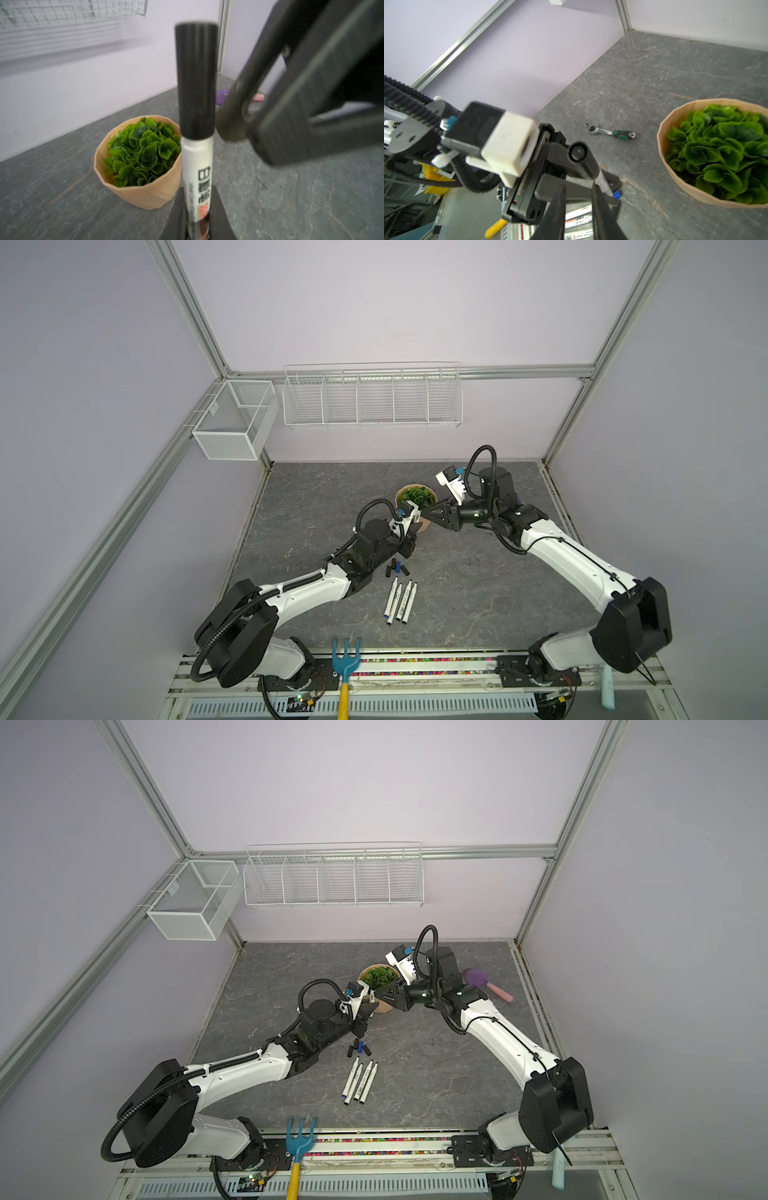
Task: Insert the pens into the pen caps
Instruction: 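Press the black cap down onto the marker tip with the right gripper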
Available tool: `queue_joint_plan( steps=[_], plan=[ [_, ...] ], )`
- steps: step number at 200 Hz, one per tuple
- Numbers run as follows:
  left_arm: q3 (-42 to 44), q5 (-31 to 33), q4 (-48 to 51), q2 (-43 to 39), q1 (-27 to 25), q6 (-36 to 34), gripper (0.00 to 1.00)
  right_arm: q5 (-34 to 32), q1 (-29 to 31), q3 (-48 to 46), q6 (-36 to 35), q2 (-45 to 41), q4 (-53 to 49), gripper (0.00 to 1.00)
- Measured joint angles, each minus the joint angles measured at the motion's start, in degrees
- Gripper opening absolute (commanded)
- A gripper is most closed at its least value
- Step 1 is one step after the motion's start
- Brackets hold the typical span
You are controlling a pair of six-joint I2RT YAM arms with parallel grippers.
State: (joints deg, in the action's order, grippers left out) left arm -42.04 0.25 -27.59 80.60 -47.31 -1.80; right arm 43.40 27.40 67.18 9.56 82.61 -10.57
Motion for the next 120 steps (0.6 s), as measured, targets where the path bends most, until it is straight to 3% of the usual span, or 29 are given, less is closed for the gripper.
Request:
queue_joint_plan(
  steps=[36,120],
  plan=[
    [0.02,0.17,-2.78,0.26,0.02,0.0,0.0,-0.48,0.44,0.0,0.52,-0.72,-1.68,0.38],
    [1.18,-0.66,-5.33,0.87,-0.09,0.55,0.0,-9.11,-0.04,0.2,0.76,-5.25,-0.68,0.4]
  ],
)
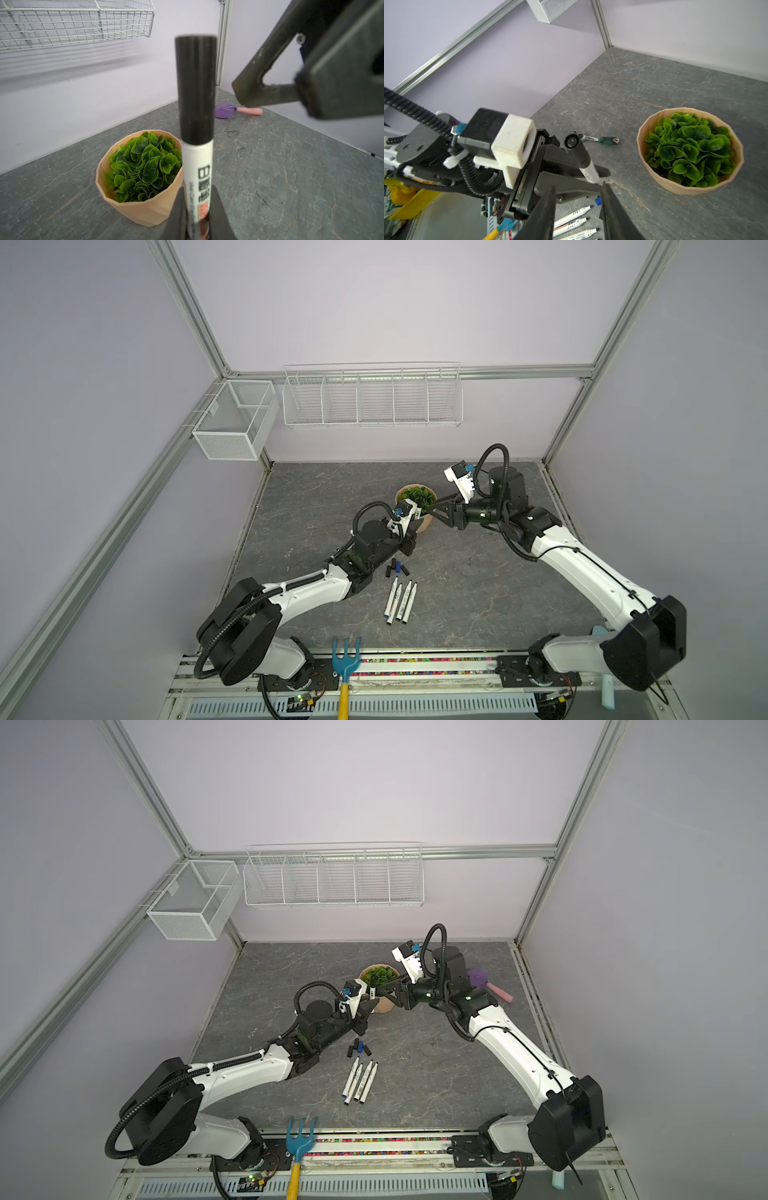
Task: Insert the pens into the pen caps
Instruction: 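Press the black cap down onto the marker tip with the right gripper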
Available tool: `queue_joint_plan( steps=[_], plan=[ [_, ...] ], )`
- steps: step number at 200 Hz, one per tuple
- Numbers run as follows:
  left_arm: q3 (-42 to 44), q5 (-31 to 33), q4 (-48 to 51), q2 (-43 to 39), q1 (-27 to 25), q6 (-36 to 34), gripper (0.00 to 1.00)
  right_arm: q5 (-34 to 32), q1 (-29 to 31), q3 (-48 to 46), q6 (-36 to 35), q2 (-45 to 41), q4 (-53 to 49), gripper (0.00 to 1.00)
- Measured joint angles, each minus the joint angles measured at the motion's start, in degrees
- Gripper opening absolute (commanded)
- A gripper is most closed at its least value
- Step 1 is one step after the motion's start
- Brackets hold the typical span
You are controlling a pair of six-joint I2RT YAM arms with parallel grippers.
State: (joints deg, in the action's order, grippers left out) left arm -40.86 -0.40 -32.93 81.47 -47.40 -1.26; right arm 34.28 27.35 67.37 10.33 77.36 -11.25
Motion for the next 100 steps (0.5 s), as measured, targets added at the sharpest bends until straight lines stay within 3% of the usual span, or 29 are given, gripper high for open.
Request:
queue_joint_plan(
  steps=[100],
  plan=[
    [0.0,-1.6,0.02,1.38,-0.66,1.9,0.0,-1.92,2.27,4.22,1.01,4.81,3.48,0.39]
  ],
)
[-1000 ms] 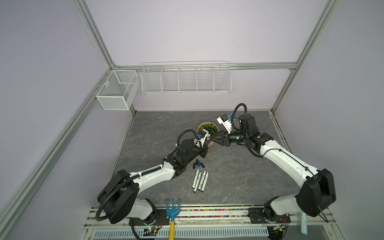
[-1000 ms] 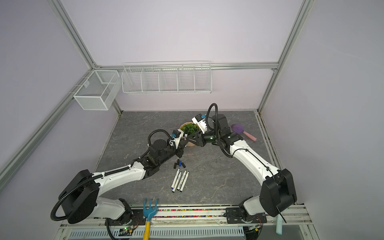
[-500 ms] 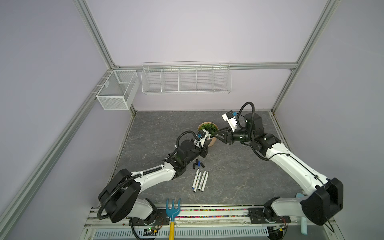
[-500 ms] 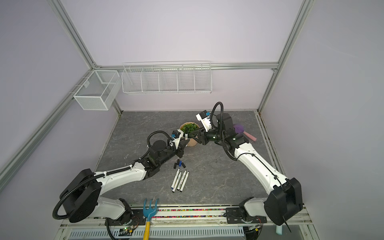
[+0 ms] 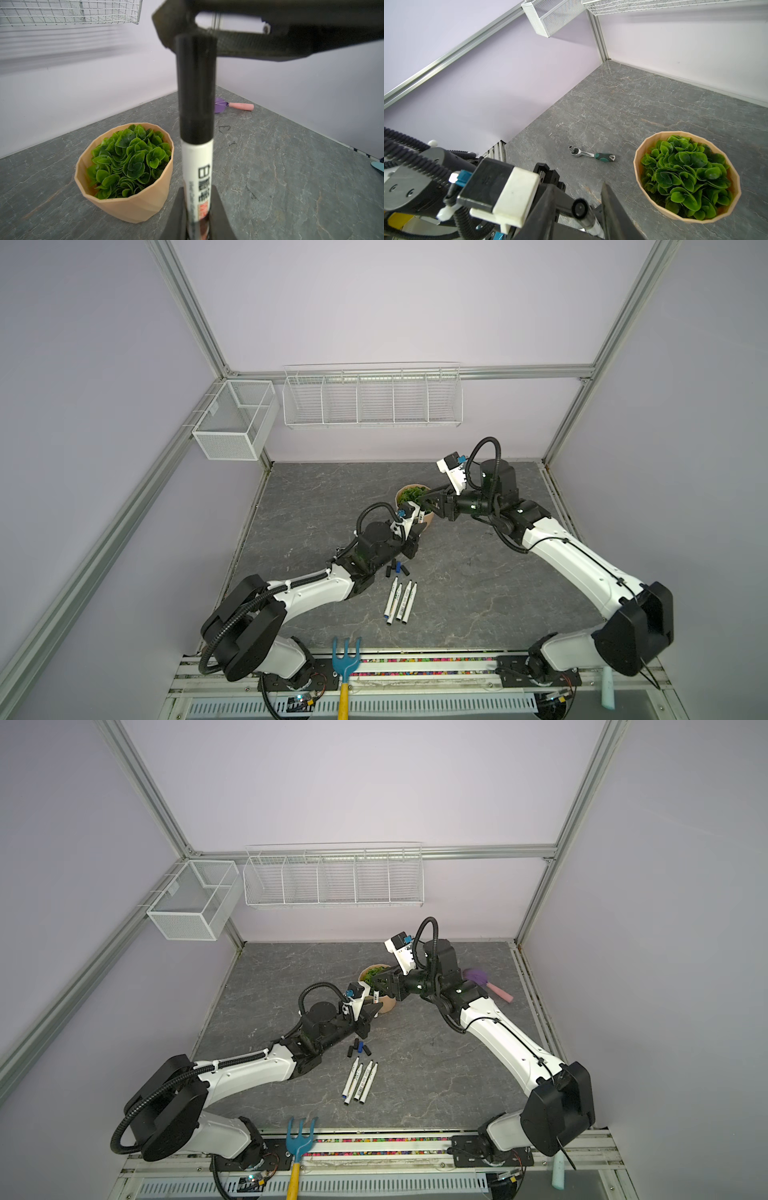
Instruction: Insert the pens into the pen caps
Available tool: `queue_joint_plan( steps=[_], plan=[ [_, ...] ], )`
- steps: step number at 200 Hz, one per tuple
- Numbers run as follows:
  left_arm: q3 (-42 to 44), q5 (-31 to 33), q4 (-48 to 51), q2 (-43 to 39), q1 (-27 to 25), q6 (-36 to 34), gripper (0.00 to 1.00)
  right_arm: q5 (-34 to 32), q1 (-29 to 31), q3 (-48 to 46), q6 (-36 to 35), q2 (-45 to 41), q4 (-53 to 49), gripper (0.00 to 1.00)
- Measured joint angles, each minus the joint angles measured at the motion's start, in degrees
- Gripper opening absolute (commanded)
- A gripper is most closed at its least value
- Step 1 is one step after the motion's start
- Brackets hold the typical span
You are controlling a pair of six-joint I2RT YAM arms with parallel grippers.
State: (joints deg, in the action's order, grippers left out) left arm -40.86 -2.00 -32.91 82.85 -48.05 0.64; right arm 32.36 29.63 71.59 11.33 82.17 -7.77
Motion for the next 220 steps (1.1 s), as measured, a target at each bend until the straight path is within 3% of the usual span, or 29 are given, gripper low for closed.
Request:
queue_joint_plan(
  steps=[19,47,71,148,220],
  plan=[
    [0.0,0.0,0.0,0.0,0.0,0.15,0.0,-0.07,0.55,0.0,0.24,0.59,-0.07,0.35],
    [0.0,0.0,0.0,0.0,0.0,0.17,0.0,-1.07,1.03,-0.07,0.61,1.2,0.02,0.17],
    [0.0,0.04,0.42,0.0,0.0,0.61,0.0,-2.75,0.9,-0.72,1.01,1.22,0.57,0.11],
    [-0.17,0.28,4.07,-0.55,0.13,1.64,0.0,2.38,-0.9,-1.62,2.56,3.76,1.62,0.07],
    [-3.65,1.92,5.66,1.07,2.19,-2.05,0.0,7.15,-2.36,3.08,-0.02,8.15,0.22,0.07]
  ],
)
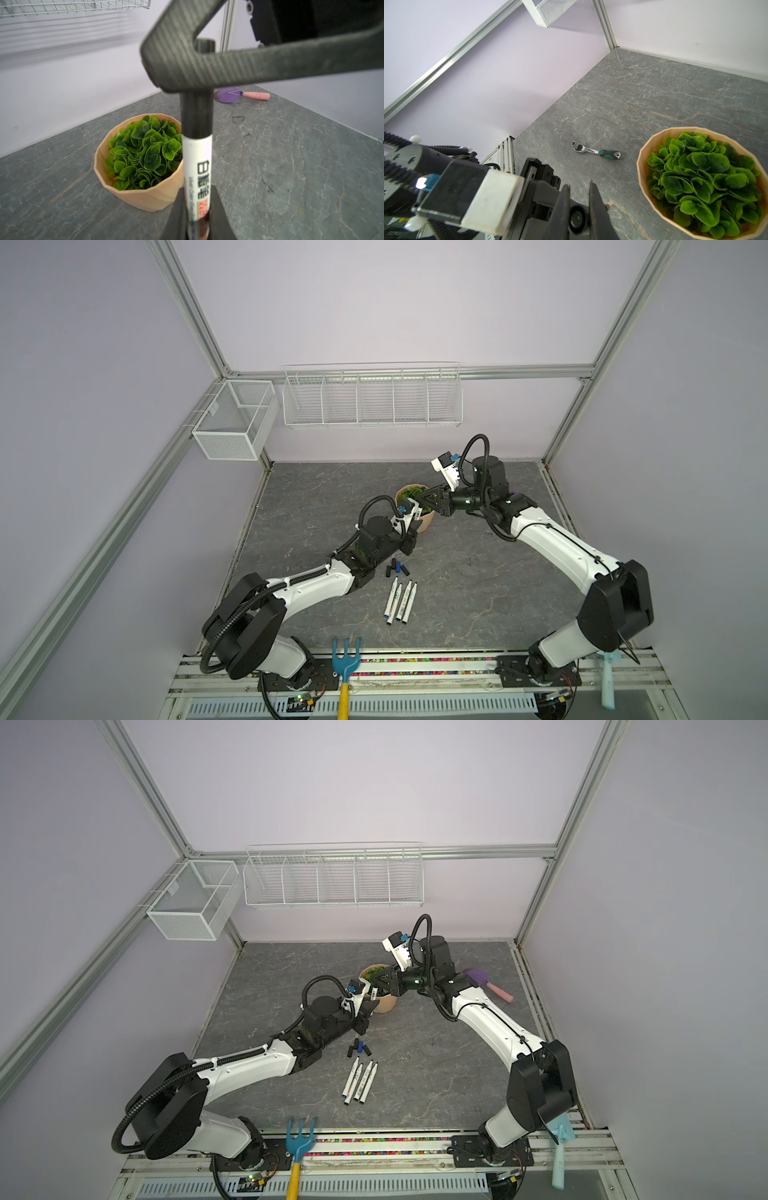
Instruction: Insert the pens into the pen caps
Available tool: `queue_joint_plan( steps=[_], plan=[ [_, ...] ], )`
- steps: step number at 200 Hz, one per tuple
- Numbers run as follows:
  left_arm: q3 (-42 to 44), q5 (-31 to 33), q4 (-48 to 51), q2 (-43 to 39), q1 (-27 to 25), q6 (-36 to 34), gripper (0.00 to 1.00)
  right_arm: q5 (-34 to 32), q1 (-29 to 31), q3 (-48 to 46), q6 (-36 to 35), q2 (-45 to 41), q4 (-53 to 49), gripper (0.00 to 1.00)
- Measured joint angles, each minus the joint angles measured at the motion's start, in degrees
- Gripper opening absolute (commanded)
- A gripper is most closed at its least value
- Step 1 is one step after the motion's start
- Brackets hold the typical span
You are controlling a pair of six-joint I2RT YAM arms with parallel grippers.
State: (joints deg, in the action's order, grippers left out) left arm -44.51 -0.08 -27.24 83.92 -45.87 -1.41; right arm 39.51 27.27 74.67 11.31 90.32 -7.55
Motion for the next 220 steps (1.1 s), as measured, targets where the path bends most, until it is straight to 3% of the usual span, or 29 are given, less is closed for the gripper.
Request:
queue_joint_plan(
  steps=[58,119,181,220],
  plan=[
    [-1.81,-4.11,-0.17,2.19,2.19,0.72,0.0,1.38,-0.96,1.01,-0.98,1.92,0.37,0.07],
    [-2.21,-9.46,-0.2,2.16,2.27,-0.04,0.0,9.73,-5.51,-1.57,4.46,1.2,2.05,0.07],
    [-3.08,-10.49,0.31,2.82,2.54,-1.27,0.0,9.38,-5.31,0.07,1.66,1.7,-2.16,0.07],
    [-8.33,-10.49,2.75,7.26,3.1,-0.85,0.0,6.29,-5.14,1.62,-0.92,3.04,-1.92,0.07]
  ],
)
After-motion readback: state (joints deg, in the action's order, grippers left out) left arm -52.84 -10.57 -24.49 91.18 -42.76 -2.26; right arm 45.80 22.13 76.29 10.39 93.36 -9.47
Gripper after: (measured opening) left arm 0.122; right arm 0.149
